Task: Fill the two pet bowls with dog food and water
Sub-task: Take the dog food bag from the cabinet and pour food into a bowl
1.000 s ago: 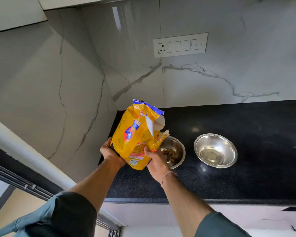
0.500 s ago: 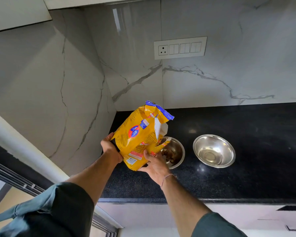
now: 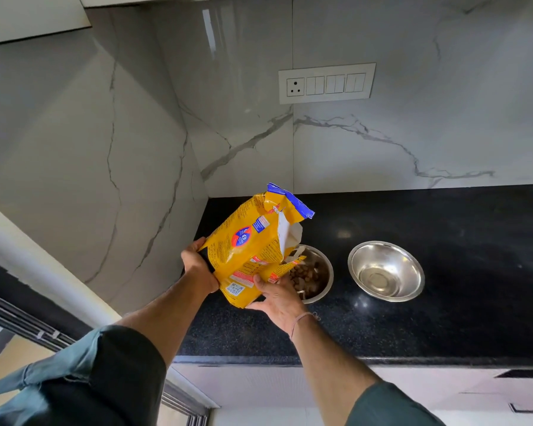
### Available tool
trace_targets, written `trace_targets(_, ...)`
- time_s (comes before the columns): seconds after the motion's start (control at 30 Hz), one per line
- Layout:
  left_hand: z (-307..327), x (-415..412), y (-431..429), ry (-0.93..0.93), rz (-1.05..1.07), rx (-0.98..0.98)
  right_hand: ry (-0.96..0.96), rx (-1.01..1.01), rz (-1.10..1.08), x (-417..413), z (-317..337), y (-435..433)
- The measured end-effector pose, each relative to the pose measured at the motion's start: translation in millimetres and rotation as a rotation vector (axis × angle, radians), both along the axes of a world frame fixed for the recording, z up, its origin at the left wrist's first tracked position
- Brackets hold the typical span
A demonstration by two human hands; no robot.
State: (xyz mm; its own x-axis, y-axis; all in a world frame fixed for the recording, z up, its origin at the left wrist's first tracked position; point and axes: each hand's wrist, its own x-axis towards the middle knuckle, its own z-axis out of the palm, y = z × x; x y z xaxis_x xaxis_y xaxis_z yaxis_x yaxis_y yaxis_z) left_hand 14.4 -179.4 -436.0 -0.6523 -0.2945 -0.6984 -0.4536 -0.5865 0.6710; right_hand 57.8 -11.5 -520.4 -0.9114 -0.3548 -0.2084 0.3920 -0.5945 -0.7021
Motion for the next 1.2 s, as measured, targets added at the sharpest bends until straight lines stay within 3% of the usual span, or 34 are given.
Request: trace_targets(1.2,-4.5,12.8,-9.5,0.040,-0.044,0.063,-0.007,0.048,0.026,0.4,4.8,0.5)
